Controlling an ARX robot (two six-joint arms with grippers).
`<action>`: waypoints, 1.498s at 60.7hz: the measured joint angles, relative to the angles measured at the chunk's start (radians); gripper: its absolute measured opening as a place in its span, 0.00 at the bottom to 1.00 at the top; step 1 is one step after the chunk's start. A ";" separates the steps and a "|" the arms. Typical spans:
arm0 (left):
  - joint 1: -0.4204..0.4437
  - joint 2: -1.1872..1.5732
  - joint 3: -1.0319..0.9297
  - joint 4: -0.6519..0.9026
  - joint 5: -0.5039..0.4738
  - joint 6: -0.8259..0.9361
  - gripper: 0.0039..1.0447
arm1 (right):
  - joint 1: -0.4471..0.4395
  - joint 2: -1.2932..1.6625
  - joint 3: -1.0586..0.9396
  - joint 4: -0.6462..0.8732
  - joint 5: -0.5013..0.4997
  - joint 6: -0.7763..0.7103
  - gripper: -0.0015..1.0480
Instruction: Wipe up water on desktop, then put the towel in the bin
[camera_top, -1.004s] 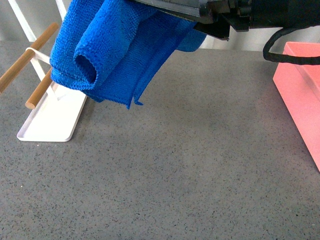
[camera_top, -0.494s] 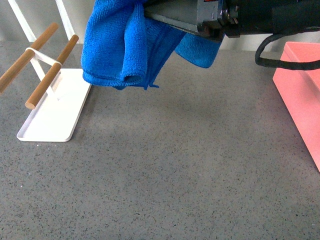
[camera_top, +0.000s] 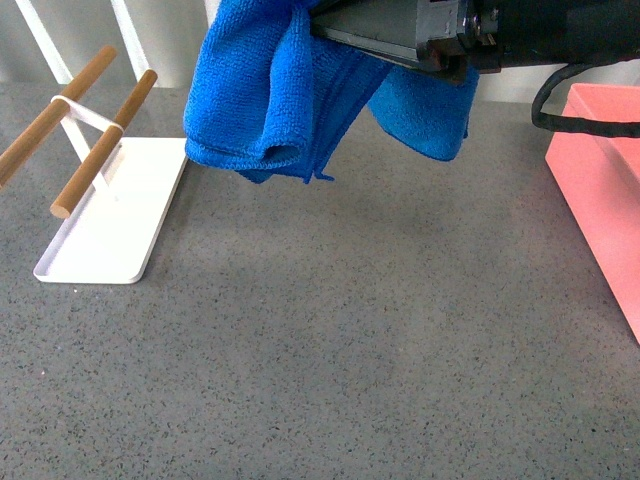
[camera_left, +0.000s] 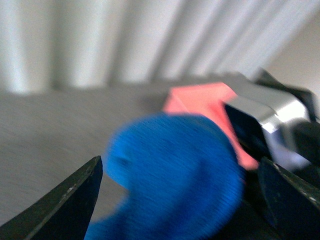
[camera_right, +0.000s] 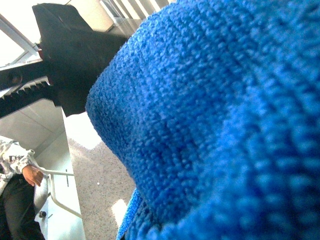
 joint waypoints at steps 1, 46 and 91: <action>-0.001 -0.006 -0.029 0.057 -0.093 0.032 0.82 | -0.001 -0.002 0.000 -0.005 0.000 -0.002 0.06; 0.272 -0.515 -0.680 0.287 -0.249 0.214 0.03 | -0.036 -0.014 -0.004 -0.103 -0.012 -0.064 0.06; 0.427 -0.940 -0.846 0.047 -0.095 0.215 0.03 | -0.036 -0.037 -0.019 -0.088 0.006 -0.070 0.06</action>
